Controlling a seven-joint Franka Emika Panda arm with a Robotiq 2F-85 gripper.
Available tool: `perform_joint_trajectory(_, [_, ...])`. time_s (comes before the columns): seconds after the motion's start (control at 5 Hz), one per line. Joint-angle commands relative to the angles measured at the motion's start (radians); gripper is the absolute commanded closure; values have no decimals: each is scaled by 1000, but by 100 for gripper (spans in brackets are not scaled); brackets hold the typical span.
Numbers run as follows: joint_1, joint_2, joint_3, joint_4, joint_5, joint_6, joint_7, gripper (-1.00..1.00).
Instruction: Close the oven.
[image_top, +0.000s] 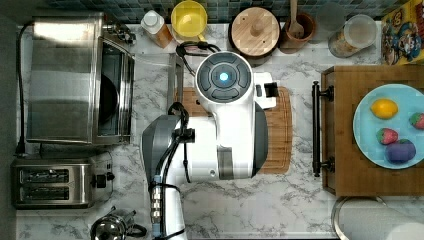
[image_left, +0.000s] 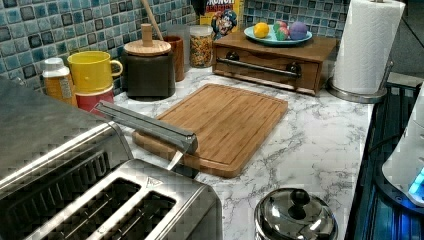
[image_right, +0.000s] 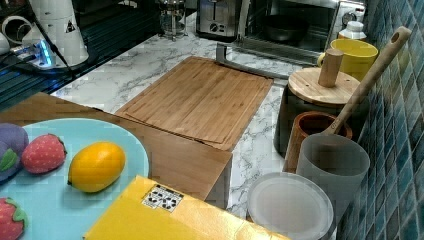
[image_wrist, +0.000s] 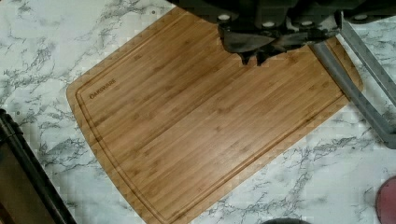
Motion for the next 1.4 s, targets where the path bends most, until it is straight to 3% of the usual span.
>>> perform_joint_trajectory(0.2, [-29, -21, -18, -81, 128, 89, -212, 100])
perform_joint_trajectory(0.4, [-61, -12, -50, -166, 308, 154, -419, 100])
perform_joint_trajectory(0.8, [-54, -17, -71, -316, 465, 326, -716, 100])
perform_joint_trajectory(1.0, [-52, 5, -71, -344, 594, 365, -856, 100])
perform_joint_trajectory(1.2, [-55, -19, -69, -422, 786, 414, -1082, 100])
perform_joint_trajectory(1.4, [-51, 48, -65, -435, 978, 434, -1300, 100])
